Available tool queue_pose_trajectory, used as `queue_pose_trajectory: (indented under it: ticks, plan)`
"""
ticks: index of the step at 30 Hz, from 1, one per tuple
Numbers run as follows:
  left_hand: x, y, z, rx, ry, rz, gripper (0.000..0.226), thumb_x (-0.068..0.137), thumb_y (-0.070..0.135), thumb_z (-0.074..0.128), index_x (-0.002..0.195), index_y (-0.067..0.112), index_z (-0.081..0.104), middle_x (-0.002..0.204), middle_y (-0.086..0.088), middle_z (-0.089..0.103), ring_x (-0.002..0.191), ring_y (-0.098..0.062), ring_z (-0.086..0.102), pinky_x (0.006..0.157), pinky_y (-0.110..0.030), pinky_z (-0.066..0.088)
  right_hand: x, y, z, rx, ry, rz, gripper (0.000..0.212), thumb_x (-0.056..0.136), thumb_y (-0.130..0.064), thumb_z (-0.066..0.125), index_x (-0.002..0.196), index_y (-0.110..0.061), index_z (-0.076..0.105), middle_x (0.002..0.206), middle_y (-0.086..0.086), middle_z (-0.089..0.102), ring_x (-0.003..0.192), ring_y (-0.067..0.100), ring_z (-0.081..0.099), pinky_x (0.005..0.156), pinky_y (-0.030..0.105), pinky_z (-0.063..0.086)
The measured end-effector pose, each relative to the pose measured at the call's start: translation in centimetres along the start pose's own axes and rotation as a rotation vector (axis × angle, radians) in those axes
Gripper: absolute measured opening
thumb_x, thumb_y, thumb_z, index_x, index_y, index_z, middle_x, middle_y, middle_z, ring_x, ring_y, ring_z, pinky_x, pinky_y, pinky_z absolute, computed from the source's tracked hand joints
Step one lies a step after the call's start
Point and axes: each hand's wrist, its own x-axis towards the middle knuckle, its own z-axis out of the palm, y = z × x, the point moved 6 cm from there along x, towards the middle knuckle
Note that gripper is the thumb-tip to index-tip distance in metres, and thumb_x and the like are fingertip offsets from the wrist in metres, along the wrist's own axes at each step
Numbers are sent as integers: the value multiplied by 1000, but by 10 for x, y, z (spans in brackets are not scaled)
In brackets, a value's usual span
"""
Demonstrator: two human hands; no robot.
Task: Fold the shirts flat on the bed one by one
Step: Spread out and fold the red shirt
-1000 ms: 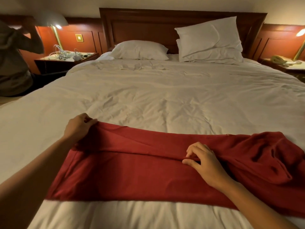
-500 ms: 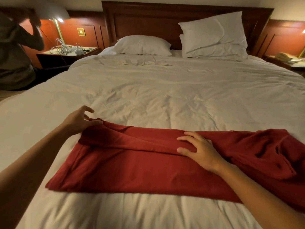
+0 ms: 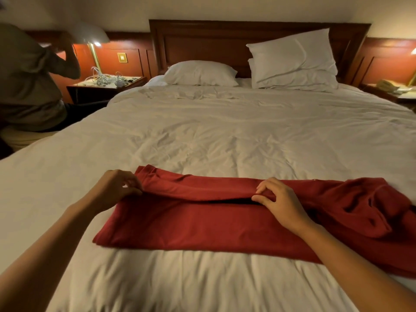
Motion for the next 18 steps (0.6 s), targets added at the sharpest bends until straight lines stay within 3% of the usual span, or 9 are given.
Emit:
queue_pose_trajectory:
  ticks: [2, 8, 13, 16, 18]
  plan:
    - [-3, 3, -10, -4, 7, 16, 20, 73, 9, 86, 74, 26, 78, 72, 10, 73, 75, -6, 66, 81, -37, 52, 2, -2, -5, -5, -15, 5, 17, 80, -38, 77, 81, -39, 60, 94, -17, 63, 92, 6, 63, 80, 17, 47]
    - [-7, 0, -26, -70, 5, -61, 21, 74, 22, 86, 71, 39, 75, 73, 11, 73, 73, 1, 65, 75, -31, 51, -5, 4, -4, -33, -157, 48, 16, 81, -38, 78, 83, -40, 62, 93, -20, 66, 91, 2, 64, 74, 14, 43]
    - [-3, 15, -33, -100, 132, 72, 16, 74, 18, 85, 75, 32, 76, 72, 12, 72, 67, -4, 66, 75, -32, 52, -6, 9, -3, 7, -125, 71, 11, 84, -43, 74, 83, -40, 63, 91, -18, 66, 89, 5, 65, 75, 18, 44]
    - [-4, 9, -22, -2, -124, 43, 21, 72, 23, 87, 69, 40, 76, 74, 17, 72, 76, -2, 67, 74, -29, 52, -10, 10, -1, -31, -177, 39, 19, 81, -55, 70, 81, -38, 63, 92, -17, 65, 90, 5, 65, 76, 18, 45]
    - [-9, -2, -5, 98, -359, -79, 9, 68, 42, 86, 68, 43, 76, 76, 19, 72, 79, 0, 67, 76, -26, 53, -11, 10, -1, -36, -182, 33, 30, 81, -65, 65, 77, -35, 63, 91, -16, 65, 88, 7, 65, 76, 17, 46]
